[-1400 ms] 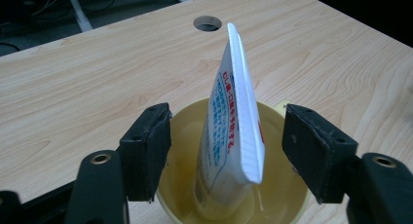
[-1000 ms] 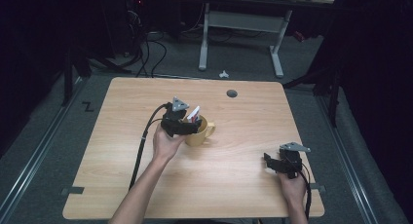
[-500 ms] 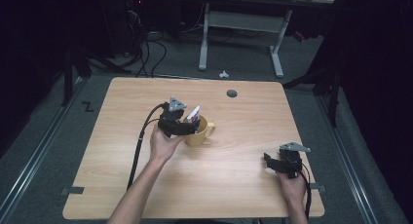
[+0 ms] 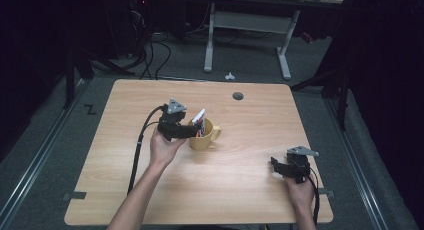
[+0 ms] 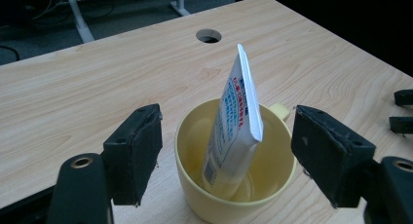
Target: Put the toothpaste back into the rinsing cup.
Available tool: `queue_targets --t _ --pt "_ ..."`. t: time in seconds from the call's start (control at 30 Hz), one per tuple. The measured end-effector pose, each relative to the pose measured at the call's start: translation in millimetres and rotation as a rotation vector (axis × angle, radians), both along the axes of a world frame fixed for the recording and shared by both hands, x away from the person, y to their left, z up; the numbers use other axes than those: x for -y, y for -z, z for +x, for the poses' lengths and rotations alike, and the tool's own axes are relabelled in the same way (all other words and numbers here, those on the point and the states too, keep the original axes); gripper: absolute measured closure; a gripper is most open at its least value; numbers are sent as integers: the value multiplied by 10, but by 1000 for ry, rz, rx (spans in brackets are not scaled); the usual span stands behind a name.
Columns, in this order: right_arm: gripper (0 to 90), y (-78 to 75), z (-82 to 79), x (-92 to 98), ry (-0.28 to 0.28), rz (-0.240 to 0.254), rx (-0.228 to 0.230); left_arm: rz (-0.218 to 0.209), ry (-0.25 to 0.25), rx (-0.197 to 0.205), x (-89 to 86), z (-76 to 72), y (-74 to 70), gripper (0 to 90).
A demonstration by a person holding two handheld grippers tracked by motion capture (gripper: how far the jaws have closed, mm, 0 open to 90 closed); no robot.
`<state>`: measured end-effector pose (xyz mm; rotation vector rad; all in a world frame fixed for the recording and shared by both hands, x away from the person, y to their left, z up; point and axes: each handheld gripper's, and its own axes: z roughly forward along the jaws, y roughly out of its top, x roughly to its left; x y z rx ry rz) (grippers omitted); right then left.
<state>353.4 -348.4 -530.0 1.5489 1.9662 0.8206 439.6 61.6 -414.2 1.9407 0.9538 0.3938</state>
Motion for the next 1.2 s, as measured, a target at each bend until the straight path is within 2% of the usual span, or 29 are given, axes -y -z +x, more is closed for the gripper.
queue_targets --t 0.53,0.73,1.2 --pt "300 0 0 0 0 0 0 -20 -31 18 -178 -77 -28 294" --pt "300 0 0 0 0 0 0 -5 -43 18 -236 -90 3 302" --pt "300 0 0 0 0 0 0 -17 -70 32 -361 -148 -30 318"
